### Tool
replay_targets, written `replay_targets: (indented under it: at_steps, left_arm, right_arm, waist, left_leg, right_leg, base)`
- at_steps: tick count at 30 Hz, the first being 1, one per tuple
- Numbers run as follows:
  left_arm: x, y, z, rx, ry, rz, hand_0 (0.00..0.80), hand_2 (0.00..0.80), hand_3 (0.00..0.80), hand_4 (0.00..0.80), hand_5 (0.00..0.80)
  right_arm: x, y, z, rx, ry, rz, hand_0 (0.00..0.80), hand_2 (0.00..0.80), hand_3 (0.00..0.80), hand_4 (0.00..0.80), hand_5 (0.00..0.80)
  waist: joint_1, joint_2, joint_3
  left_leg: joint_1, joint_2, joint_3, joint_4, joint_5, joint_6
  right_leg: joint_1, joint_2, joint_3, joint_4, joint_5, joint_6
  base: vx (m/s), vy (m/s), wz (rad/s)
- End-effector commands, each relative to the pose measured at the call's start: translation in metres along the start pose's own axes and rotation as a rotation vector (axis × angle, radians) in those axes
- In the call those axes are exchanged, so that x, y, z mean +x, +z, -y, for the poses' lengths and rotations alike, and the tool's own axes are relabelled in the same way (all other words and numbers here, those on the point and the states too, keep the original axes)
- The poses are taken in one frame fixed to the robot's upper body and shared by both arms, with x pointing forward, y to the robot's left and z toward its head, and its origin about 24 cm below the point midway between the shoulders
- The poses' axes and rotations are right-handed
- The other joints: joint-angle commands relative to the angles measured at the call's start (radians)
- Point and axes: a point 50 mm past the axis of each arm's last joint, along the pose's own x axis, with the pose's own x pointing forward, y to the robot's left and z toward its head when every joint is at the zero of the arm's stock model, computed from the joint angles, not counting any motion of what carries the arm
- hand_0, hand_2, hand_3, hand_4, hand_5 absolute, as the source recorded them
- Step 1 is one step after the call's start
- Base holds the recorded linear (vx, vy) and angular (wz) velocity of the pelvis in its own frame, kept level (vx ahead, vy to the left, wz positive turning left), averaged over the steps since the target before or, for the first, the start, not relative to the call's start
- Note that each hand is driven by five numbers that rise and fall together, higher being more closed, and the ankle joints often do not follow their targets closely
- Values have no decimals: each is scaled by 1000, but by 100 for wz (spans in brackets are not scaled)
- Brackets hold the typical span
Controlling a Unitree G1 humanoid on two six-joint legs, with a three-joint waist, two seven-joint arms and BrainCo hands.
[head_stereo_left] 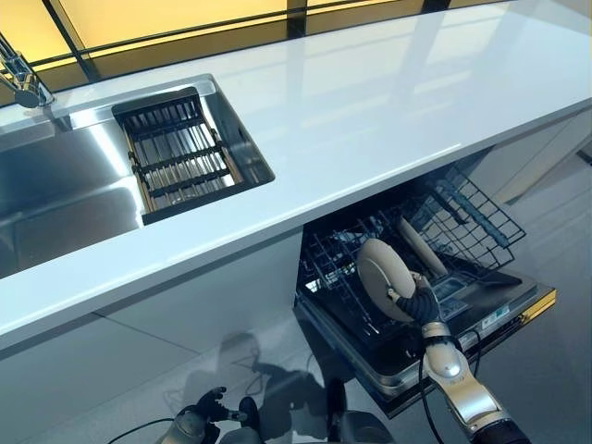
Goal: Take plates into dishwasher
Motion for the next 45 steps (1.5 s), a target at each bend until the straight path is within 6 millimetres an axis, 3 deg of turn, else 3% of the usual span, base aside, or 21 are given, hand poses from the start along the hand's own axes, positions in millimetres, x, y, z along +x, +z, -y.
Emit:
replay_targets:
  at_steps: [1, 19, 27, 33, 45]
  left_arm:
    - [2, 10, -19, 31, 41, 19, 0, 0, 0, 0, 0]
    - [2, 8, -16, 64, 26, 26, 0, 0, 0, 0, 0]
    - [4, 18, -16, 99, 11, 43, 0, 0, 0, 0, 0]
    - [6, 38, -15, 120, 5, 91, 0, 0, 0, 0, 0]
    - [7, 53, -20, 151, -7, 122, 0, 0, 0, 0, 0]
  right_arm:
    - [25, 35, 11, 13, -111, 155, 800, 800, 800, 800, 800]
    - [44, 26, 21, -39, -166, 101, 800, 800, 800, 800, 800]
    - [54, 31, 23, -41, -170, 100, 800, 800, 800, 800, 800]
    - [65, 37, 26, -59, -190, 104, 800, 800, 800, 800, 800]
    - [85, 44, 32, -163, -158, 59, 800, 800, 800, 800, 800]
  waist:
    - [25, 4, 25]
    - [26, 41, 36]
    - [41, 57, 41]
    - [50, 63, 61]
    - [64, 74, 91]
  left_leg:
    - [-4, -48, 51, 3, -55, 72]
    - [-13, -41, 40, 3, -38, 58]
    - [-13, -36, 23, 3, -30, 45]
    - [-30, -21, 10, 19, -17, 27]
    - [-54, -16, -10, 21, 1, 6]
  right_leg:
    - [1, 18, 7, 110, -94, 52]
    - [-1, 31, 17, 119, -114, 24]
    - [-5, 23, -6, 138, -132, 5]
    - [-20, 18, -25, 152, -136, -8]
    - [-33, 23, -40, 131, -121, -16]
  base:
    - [1, -39, -2]
    - [-9, -49, -1]
    - [-36, -59, 0]
    - [-59, -63, 4]
    - [-24, -29, 5]
